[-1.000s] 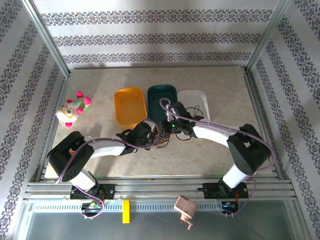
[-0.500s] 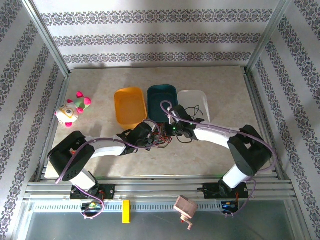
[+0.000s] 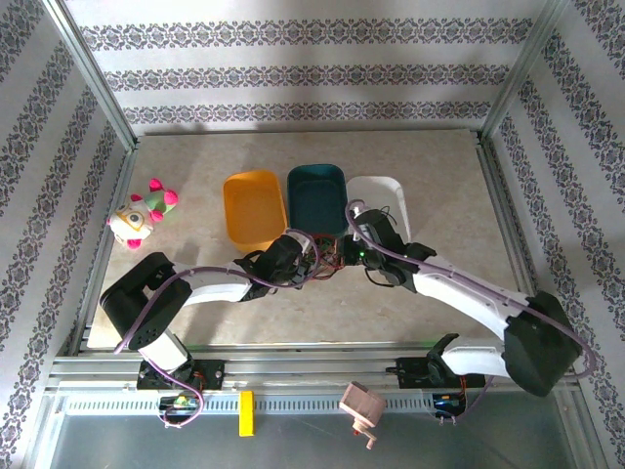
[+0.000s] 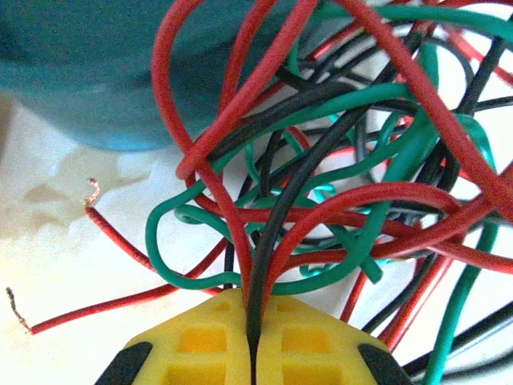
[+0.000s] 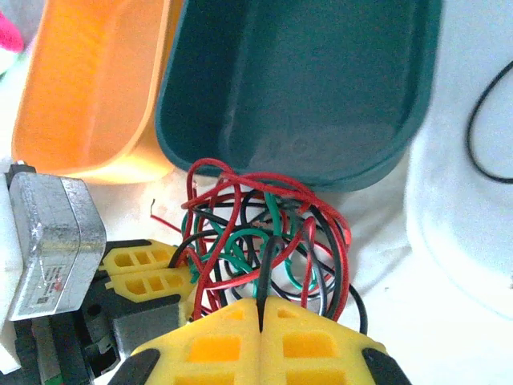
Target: Untangle the cables
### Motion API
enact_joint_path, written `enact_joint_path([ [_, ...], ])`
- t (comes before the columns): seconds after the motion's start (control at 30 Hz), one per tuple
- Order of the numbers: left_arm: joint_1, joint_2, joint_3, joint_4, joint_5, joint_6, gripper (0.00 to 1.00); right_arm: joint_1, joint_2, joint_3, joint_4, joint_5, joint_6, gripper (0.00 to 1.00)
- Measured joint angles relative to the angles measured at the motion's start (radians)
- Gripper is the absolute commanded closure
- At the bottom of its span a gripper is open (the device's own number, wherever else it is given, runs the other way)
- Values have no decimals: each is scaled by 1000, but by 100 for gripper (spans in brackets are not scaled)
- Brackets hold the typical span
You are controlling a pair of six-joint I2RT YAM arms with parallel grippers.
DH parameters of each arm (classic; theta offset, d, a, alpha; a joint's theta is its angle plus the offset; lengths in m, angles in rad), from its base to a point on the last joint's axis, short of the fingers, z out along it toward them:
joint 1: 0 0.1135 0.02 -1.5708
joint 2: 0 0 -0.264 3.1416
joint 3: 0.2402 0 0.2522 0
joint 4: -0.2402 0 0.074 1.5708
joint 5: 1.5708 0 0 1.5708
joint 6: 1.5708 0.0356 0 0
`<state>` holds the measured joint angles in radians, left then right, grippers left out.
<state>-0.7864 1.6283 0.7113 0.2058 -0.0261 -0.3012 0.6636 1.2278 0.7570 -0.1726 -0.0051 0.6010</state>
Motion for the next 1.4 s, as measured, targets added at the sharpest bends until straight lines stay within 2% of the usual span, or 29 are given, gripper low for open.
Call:
enact_joint_path([
  [0.2, -3, 2, 15, 11, 3, -5, 93, -10, -135, -13, -18, 108, -2, 100],
  [0.3, -4, 30, -11, -29, -5, -4, 85, -41, -214, -9, 21, 173, -6, 100],
  [0.4, -4, 32, -9, -36, -5, 2, 79, -46, -252, -1, 54, 190, -22, 100],
  [0.57, -4, 33, -10, -37, -3, 3, 77, -47, -245, 4, 64, 186, -40, 100],
  [0.63, -4, 33, -10, -37, -2, 4, 77, -53, -204, 20, 56, 154, -42, 84],
  [0.73, -4, 33, -10, -37, -1, 6, 77, -56, -111, 50, 37, 80, -48, 67],
  [0.8, -4, 33, -10, -37, -1, 6, 77, -57, -39, 58, 18, 14, -49, 62],
  [0.9, -4, 31, -12, -37, -1, 6, 77, -57, 67, 60, -19, -72, -47, 60],
  [1.07, -4, 21, -19, -40, 0, 8, 77, -57, 204, 62, -76, -161, -45, 60],
  [1.23, -4, 7, -29, -45, -1, 9, 77, -57, 247, 65, -90, -204, -34, 64],
  [1.33, -4, -7, -39, -53, -1, 9, 76, -57, 257, 66, -86, -224, -20, 88],
  [1.4, -4, -21, -47, -60, -1, 9, 72, -57, 263, 66, -84, -237, -21, 98],
])
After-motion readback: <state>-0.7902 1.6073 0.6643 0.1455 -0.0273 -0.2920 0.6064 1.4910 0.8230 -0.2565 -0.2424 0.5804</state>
